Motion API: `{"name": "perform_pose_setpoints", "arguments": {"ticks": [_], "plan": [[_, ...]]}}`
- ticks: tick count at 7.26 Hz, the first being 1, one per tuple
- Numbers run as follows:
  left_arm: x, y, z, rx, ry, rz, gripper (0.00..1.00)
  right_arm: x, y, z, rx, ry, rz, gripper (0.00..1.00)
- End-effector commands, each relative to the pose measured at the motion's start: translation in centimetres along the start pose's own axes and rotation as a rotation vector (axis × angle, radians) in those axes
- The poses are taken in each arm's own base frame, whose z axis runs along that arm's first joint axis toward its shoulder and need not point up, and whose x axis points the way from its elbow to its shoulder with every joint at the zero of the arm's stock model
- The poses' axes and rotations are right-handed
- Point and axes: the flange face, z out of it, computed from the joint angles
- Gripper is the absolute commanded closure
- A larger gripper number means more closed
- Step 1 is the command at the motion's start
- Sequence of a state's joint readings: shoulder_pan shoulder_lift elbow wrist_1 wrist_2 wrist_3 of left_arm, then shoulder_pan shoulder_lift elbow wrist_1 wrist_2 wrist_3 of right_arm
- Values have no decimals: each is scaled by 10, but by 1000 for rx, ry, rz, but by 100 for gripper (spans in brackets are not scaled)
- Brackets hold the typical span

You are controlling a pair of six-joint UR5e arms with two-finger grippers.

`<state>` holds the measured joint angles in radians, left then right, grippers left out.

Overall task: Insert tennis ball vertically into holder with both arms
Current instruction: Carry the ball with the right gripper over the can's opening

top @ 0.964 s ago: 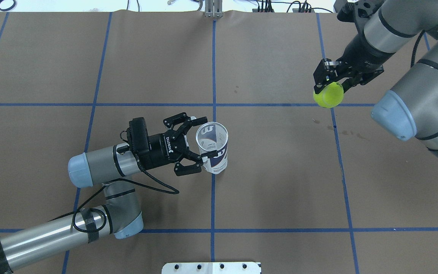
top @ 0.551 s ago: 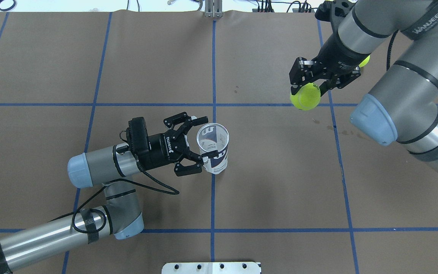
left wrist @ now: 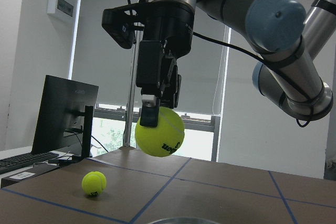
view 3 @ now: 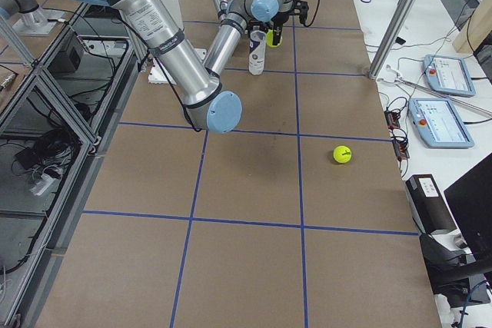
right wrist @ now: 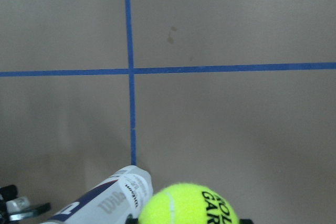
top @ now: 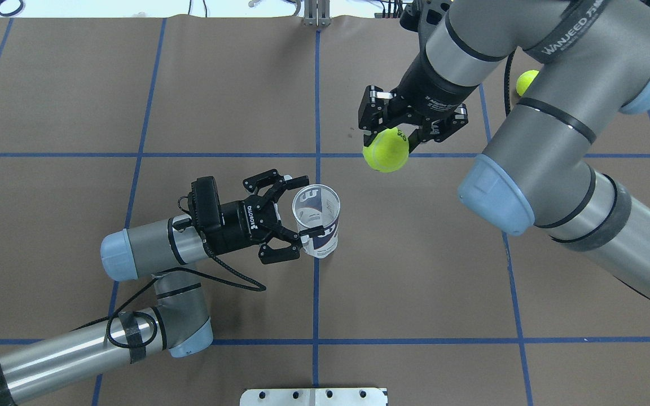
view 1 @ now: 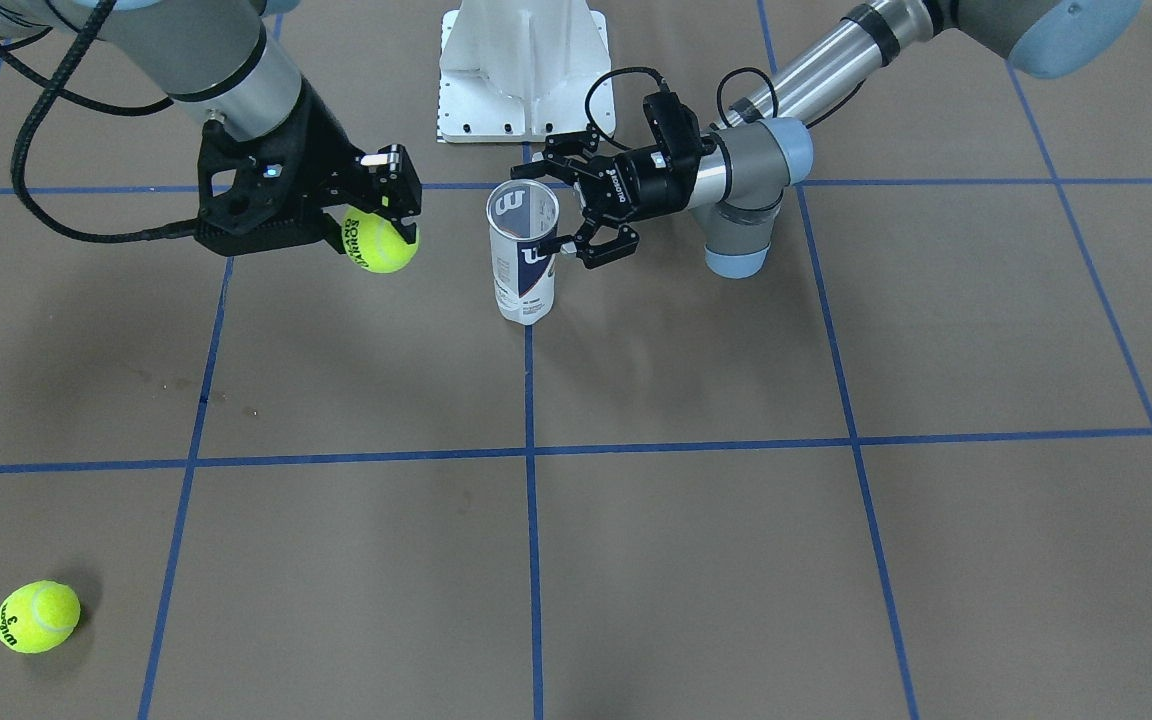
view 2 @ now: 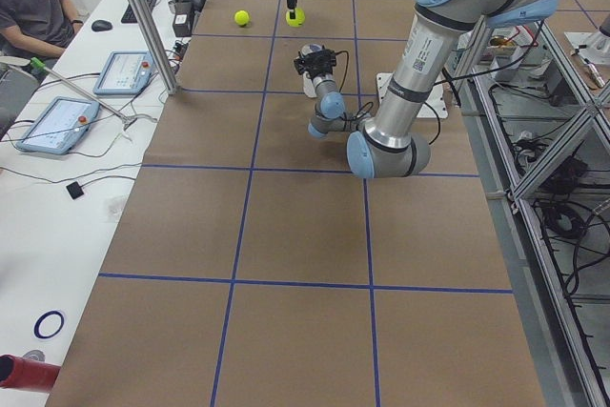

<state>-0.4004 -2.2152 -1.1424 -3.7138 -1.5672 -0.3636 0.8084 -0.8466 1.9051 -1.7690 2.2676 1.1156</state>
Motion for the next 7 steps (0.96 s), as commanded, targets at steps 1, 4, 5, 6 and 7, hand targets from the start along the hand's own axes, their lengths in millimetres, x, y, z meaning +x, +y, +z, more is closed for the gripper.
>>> {"name": "perform_pose_setpoints", "arguments": {"ticks": [1, 4, 5, 6, 7], "plan": [[1, 0, 0, 0, 2, -1, 0, -46, 25, 10, 19, -14, 19, 100], [1, 0, 0, 0, 2, -1, 0, -75, 58, 37, 27, 1, 3, 100], [1, 0, 0, 0, 2, -1, 0, -81, 69, 51, 42, 16, -16, 100], [1, 0, 0, 0, 2, -1, 0, -83, 69, 50, 46, 15, -20, 100], [1, 0, 0, 0, 2, -1, 0, -83, 69, 51, 46, 16, -20, 100]]}}
